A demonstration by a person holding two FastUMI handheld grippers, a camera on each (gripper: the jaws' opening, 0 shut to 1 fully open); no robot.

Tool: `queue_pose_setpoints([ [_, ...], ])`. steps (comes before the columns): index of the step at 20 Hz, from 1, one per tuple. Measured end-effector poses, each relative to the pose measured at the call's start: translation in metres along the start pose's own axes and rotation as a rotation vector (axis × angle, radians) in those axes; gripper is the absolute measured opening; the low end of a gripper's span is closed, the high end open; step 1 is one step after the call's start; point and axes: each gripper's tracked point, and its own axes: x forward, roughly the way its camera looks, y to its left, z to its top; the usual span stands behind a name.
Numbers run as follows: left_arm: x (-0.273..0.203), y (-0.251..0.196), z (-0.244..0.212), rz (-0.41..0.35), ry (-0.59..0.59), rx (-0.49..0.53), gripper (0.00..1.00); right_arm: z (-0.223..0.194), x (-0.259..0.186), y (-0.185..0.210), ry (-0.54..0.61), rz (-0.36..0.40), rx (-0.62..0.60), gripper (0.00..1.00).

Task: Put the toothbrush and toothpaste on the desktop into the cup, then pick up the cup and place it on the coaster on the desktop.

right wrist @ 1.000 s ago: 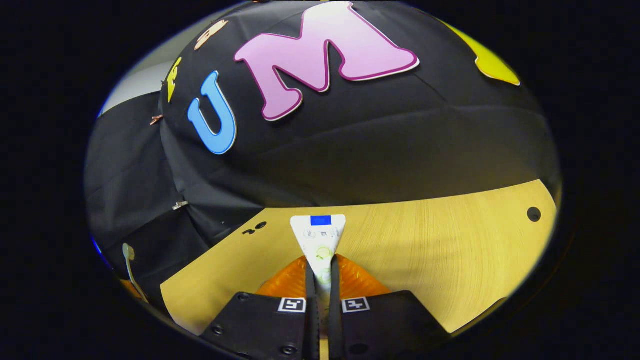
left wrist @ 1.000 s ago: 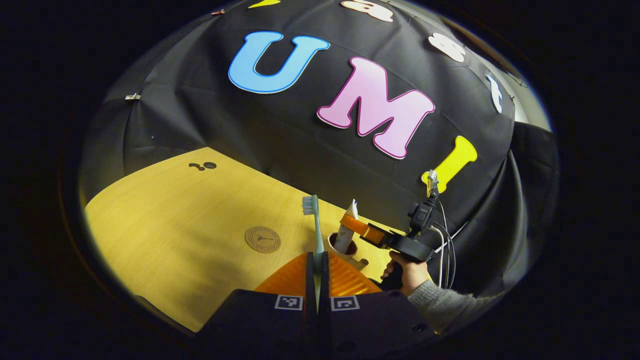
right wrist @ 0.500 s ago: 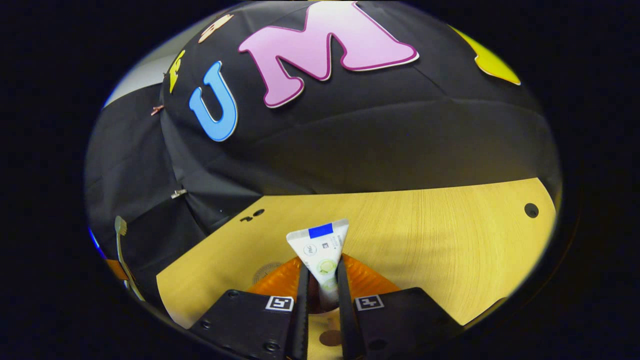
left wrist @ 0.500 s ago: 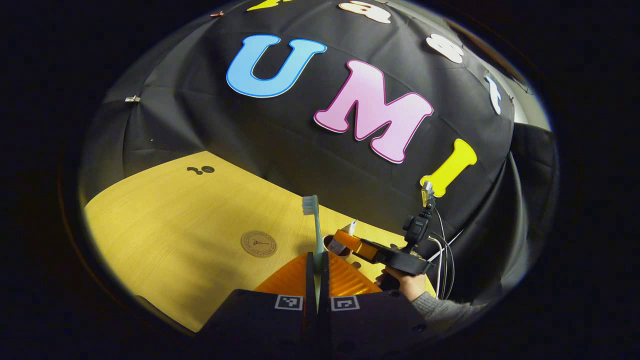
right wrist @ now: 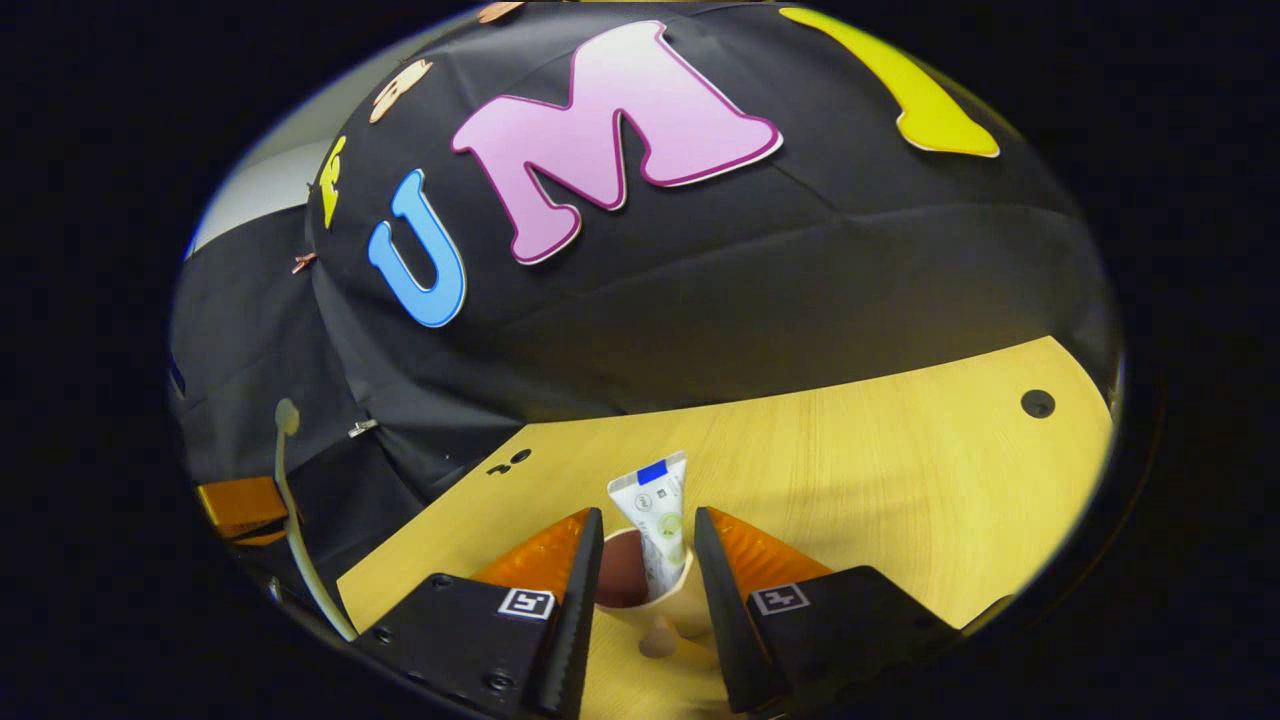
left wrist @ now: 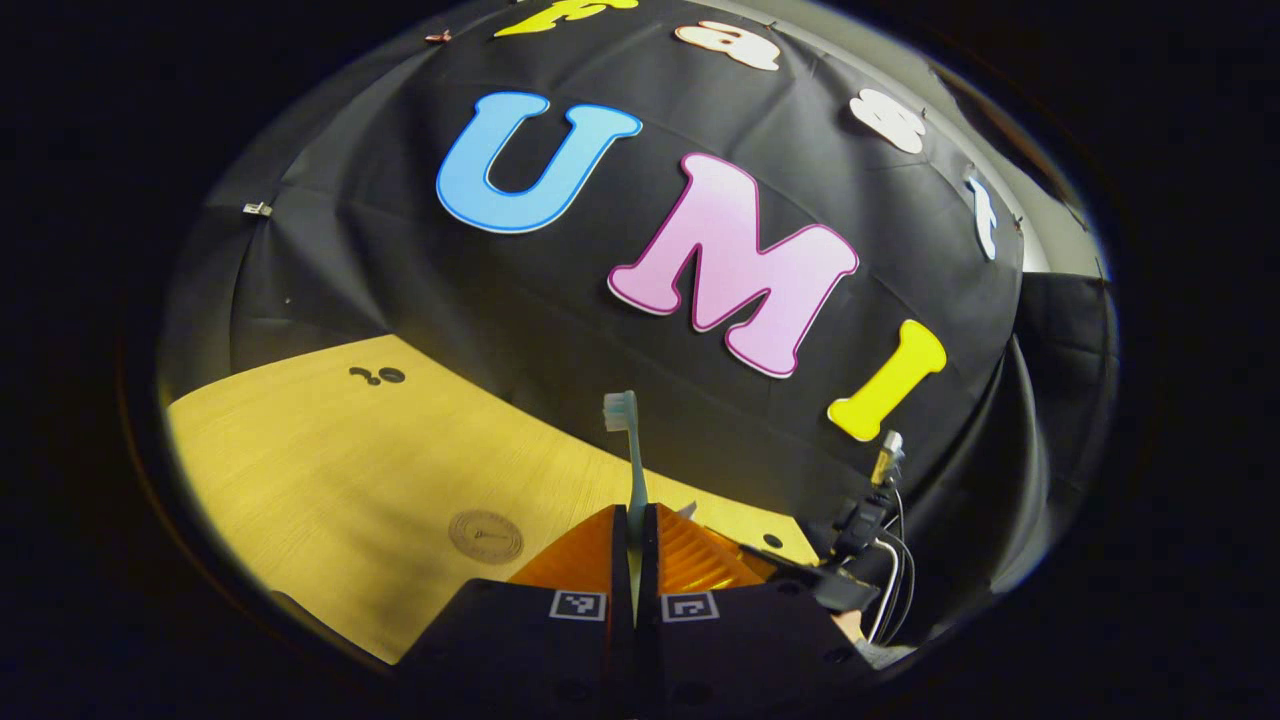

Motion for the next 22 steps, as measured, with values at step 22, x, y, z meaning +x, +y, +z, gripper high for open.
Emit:
queue_pose_setpoints([
  [22,0.164,-0.004,-0.038,-0.007,-0.141,0.137,0.06,-0.057,-0.103,-0.078,0.139,-0.194,0.044,0.72],
])
